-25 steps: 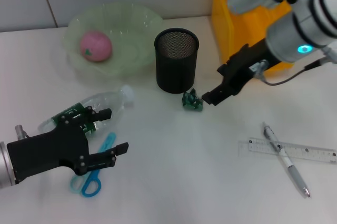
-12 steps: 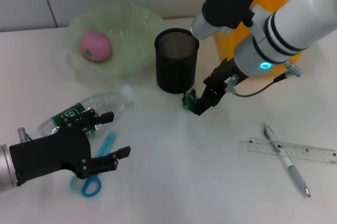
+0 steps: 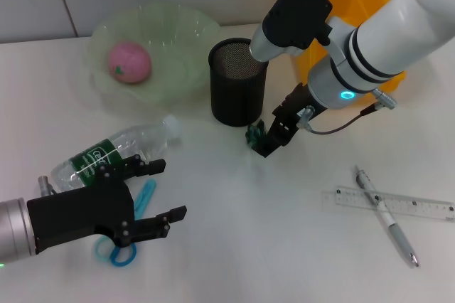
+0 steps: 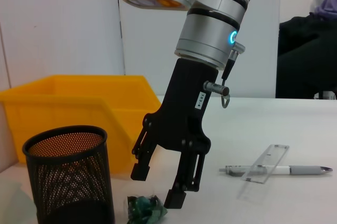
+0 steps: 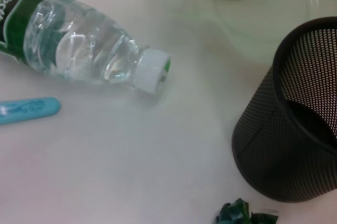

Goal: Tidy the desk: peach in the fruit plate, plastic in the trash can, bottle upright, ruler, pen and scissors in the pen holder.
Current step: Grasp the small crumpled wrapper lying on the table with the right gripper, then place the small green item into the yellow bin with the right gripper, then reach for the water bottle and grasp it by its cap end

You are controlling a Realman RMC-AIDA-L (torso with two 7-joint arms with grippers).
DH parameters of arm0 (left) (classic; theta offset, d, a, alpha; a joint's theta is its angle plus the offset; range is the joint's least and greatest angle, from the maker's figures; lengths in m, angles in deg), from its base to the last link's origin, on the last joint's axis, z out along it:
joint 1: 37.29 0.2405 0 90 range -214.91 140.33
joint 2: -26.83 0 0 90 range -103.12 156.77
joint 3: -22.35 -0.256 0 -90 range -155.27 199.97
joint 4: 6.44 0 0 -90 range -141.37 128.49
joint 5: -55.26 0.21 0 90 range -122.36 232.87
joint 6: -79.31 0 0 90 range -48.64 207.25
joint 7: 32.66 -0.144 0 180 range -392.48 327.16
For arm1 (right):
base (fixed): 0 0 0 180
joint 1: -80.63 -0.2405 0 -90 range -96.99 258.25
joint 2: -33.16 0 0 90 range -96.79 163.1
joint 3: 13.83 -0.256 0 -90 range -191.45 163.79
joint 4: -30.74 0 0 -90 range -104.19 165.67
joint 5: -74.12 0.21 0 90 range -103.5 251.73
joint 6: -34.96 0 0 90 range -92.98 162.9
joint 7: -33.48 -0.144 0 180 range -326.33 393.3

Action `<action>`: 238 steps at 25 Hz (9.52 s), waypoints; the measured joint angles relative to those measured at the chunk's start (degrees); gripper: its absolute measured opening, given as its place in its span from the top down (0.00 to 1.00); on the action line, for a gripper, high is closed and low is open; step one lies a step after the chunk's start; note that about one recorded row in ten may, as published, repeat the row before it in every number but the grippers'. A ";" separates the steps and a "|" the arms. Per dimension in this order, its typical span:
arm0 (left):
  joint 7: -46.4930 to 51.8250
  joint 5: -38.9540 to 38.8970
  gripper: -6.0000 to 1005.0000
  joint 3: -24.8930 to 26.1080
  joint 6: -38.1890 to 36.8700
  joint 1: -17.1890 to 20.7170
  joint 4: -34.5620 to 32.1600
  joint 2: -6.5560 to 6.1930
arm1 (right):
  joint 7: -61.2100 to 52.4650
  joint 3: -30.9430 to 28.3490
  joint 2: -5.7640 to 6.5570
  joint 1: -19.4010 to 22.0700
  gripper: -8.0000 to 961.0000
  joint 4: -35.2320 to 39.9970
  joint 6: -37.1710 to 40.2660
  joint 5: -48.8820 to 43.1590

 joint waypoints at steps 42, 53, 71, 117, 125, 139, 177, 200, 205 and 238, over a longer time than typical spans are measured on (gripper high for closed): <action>-0.10 1.30 0.23 0.22 0.32 -0.21 0.20 0.02 | 0.43 0.78 0.17 -2.76 0.49 -7.98 -6.48 3.12; -0.08 1.29 0.23 -0.07 0.32 -0.21 0.21 -0.10 | 2.65 1.39 0.14 -2.60 0.43 -8.90 -7.67 6.70; -0.10 1.44 0.24 -0.07 0.26 -0.13 0.20 -0.09 | 3.58 1.48 -0.09 -3.70 0.43 -12.52 -10.86 7.26; -0.28 1.47 0.25 0.11 0.32 0.41 0.20 -0.18 | 4.94 -14.01 0.45 9.97 0.58 14.07 2.05 6.42; -0.27 1.47 0.25 0.08 0.08 0.47 0.20 -0.18 | 5.47 -20.66 0.94 9.07 0.58 17.66 1.57 4.54; -0.27 1.47 0.25 -0.07 0.23 0.67 0.20 -0.18 | 4.79 -24.30 0.83 8.50 0.58 17.97 -3.36 -2.66; 0.30 1.06 0.26 4.22 -3.38 3.10 -1.91 -0.25 | 19.84 -28.47 0.95 11.60 0.12 19.19 12.72 15.63; 18.96 9.78 0.27 9.39 -1.35 4.96 -20.82 -0.09 | 21.24 -30.96 3.10 8.77 0.12 17.02 27.11 8.49; 19.64 10.23 0.27 9.55 -1.48 4.39 -21.04 -0.26 | 27.19 -32.67 2.36 10.82 0.12 16.51 27.36 10.02; 25.80 20.29 0.28 8.00 6.03 -4.39 -18.05 0.14 | 73.91 -48.65 2.09 19.80 0.12 -13.47 26.88 26.36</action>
